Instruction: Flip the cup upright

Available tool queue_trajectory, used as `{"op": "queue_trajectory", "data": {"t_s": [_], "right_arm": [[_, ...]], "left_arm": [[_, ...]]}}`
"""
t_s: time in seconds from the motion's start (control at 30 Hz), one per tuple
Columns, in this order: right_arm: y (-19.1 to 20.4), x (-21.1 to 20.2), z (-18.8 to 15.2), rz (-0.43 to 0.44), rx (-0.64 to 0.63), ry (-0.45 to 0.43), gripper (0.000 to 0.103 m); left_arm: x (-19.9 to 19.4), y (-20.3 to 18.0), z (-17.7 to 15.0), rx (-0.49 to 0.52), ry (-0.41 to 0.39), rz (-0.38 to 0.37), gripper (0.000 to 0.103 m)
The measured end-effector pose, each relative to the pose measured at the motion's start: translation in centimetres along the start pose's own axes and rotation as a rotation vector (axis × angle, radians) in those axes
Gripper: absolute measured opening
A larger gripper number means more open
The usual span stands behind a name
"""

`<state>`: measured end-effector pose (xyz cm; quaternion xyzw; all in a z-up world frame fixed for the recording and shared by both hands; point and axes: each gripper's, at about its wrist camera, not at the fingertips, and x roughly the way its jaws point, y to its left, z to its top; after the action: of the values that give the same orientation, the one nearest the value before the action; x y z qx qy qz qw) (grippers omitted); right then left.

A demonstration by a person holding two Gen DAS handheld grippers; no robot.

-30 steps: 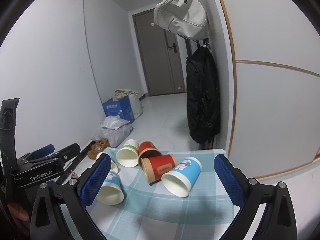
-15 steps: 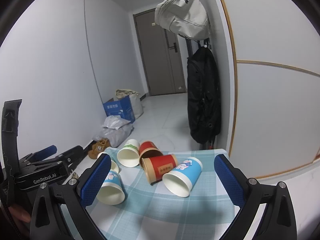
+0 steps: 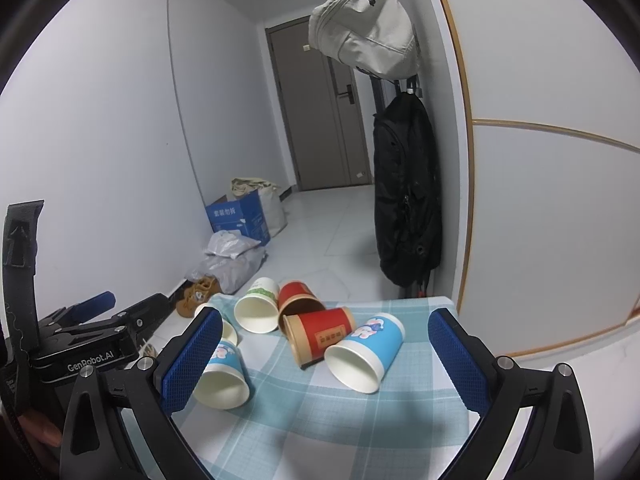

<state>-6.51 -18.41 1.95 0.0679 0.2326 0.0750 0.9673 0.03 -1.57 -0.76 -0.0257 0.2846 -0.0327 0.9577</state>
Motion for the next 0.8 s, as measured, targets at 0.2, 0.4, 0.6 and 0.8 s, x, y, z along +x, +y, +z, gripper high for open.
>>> {"op": "queue_trajectory", "data": {"t_s": [0.2, 0.4, 0.6, 0.8], "right_arm": [[-0.2, 0.0, -0.1, -0.002, 0.003, 0.003, 0.103], [-0.3, 0.2, -0.1, -0.002, 0.007, 0.009, 0.103], [-0.4, 0.4, -0.3, -0.007, 0.005, 0.024, 0.103], [-1.4, 0.8, -0.5, -0.014, 0.017, 0.047, 0.103]], "left_arm": [[0.0, 0.0, -0.2, -0.001, 0.005, -0.007, 0.102], [0.2, -0.1, -0.5, 0.012, 0.019, -0.015, 0.102], [1.0, 0.7, -1.2, 0.029, 0.073, -0.007, 0.102], [2.8, 1.1, -3.3, 0.087, 0.204, 0.006, 0.102]]}}
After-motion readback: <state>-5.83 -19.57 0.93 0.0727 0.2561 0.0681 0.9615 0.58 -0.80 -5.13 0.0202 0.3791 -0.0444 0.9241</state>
